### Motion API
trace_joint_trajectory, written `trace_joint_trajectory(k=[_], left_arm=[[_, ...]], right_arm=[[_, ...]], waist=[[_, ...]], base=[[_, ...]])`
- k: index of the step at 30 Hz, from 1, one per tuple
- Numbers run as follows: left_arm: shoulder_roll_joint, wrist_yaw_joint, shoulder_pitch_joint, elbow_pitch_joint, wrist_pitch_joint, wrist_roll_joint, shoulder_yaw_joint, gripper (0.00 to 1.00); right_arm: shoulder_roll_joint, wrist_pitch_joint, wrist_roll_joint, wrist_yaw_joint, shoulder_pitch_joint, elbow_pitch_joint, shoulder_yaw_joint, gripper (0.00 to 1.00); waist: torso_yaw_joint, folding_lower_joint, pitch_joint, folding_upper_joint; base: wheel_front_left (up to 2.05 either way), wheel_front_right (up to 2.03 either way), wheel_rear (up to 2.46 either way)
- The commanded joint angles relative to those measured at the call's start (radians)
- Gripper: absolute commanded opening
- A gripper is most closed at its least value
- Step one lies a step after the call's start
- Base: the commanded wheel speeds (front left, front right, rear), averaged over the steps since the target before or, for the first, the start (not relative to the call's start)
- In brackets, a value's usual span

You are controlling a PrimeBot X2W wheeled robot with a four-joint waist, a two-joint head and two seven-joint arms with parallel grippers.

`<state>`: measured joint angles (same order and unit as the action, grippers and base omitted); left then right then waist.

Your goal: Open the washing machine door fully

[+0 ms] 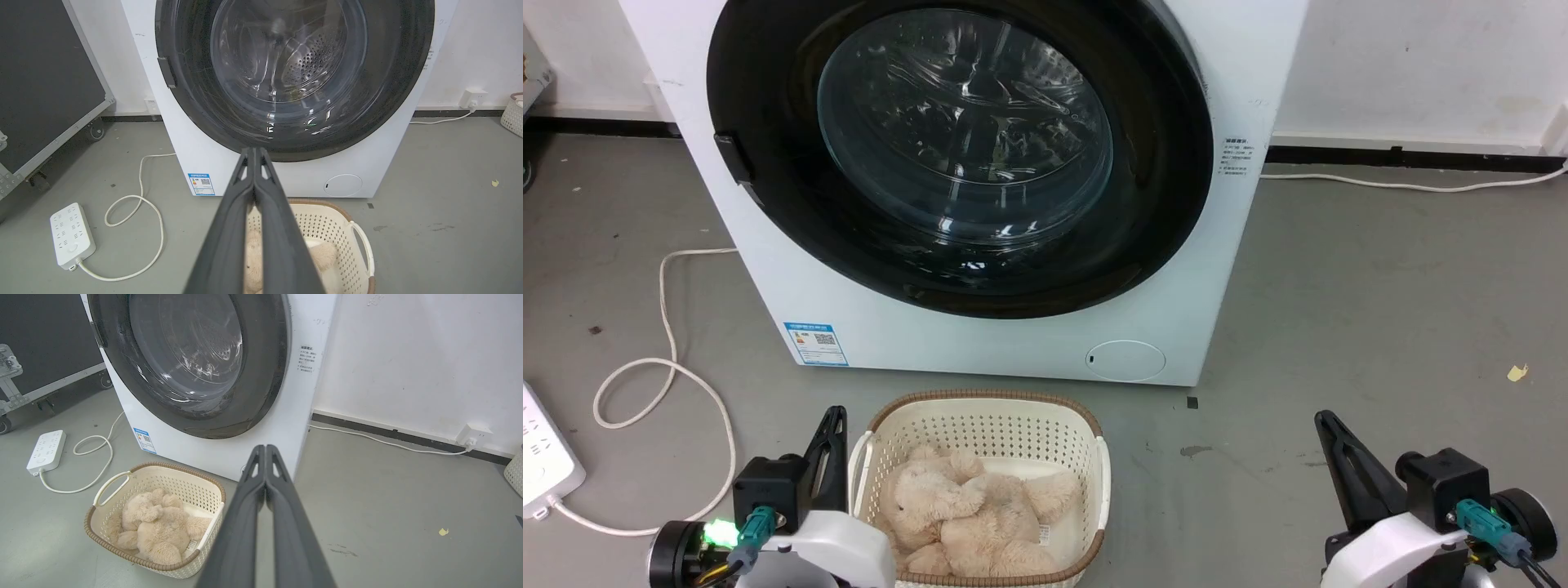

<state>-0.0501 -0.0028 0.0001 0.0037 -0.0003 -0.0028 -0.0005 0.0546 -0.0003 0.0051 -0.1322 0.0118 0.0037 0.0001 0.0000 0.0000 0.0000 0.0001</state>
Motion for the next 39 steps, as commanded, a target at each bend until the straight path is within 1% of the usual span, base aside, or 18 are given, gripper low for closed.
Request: trace_joint_trajectory(k=[1, 8, 9, 28, 39], left_arm=[[0.000, 0.003, 0.000, -0.004, 0.000, 0.003, 0.000, 0.00], [0.000, 0.003, 0.000, -0.004, 0.000, 0.003, 0.000, 0.00], [0.000, 0.000, 0.000, 0.000, 0.000, 0.000, 0.000, 1.00], [0.000, 0.011, -0.001, -0.004, -0.028, -0.016, -0.015, 1.00], [0.000, 0.027, -0.027, -0.029, -0.051, -0.031, -0.033, 1.00]], right_arm=[[-0.004, 0.000, -0.005, 0.002, -0.012, -0.004, 0.000, 0.00], [-0.004, 0.000, -0.005, 0.002, -0.012, -0.004, 0.000, 0.00], [0.000, 0.000, 0.000, 0.000, 0.000, 0.000, 0.000, 1.00], [0.000, -0.028, 0.013, 0.000, -0.008, -0.004, -0.008, 1.00], [0.039, -0.044, 0.018, 0.000, -0.063, -0.022, -0.010, 1.00]], waist=[[0.000, 0.0000, 0.000, -0.0001], [0.000, 0.0000, 0.000, -0.0001], [0.000, 0.0000, 0.000, -0.0001], [0.003, 0.0000, 0.013, -0.0001], [0.019, 0.0000, 0.070, -0.0001]], base=[[0.00, 0.00, 0.00], [0.00, 0.00, 0.00], [0.00, 0.00, 0.00], [0.00, 0.00, 0.00], [0.00, 0.00, 0.00]])
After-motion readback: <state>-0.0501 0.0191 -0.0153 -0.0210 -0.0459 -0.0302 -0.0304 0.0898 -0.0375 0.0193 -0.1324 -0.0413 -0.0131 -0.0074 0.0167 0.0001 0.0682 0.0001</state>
